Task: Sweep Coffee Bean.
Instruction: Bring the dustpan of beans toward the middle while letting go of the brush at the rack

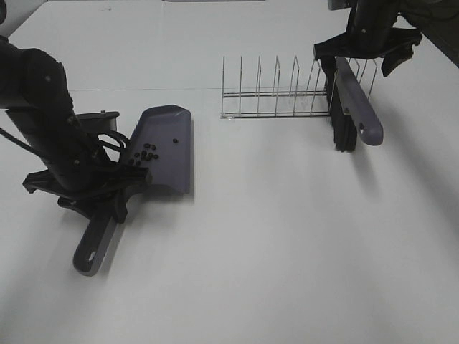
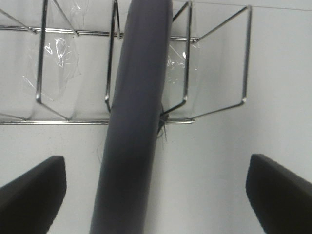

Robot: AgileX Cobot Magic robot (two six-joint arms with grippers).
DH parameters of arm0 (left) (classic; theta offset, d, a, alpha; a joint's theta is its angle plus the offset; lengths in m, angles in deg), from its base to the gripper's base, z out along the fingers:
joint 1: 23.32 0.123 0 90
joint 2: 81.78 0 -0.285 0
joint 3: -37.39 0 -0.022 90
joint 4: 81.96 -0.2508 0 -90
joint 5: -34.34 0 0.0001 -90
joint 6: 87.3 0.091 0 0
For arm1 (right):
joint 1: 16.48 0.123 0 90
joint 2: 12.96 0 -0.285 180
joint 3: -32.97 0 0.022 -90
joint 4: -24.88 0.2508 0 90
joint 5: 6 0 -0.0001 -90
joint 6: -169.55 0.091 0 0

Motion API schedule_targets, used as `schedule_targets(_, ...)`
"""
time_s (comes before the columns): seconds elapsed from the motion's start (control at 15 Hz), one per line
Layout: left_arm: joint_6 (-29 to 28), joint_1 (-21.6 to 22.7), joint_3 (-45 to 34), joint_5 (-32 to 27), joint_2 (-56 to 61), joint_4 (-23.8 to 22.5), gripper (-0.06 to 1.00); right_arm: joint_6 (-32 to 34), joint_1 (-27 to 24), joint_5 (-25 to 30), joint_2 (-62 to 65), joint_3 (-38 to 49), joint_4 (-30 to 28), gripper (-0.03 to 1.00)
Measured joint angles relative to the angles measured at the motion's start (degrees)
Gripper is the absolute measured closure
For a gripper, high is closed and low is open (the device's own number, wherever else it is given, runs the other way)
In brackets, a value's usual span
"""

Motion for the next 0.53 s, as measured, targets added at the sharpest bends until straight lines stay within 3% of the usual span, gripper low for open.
schedule_targets(0.53,0.0,-2.29,0.0,4.87,0.0,2.35,0.62,-0.06,0.0,4.81,5.21,-0.29,2.46,0.1)
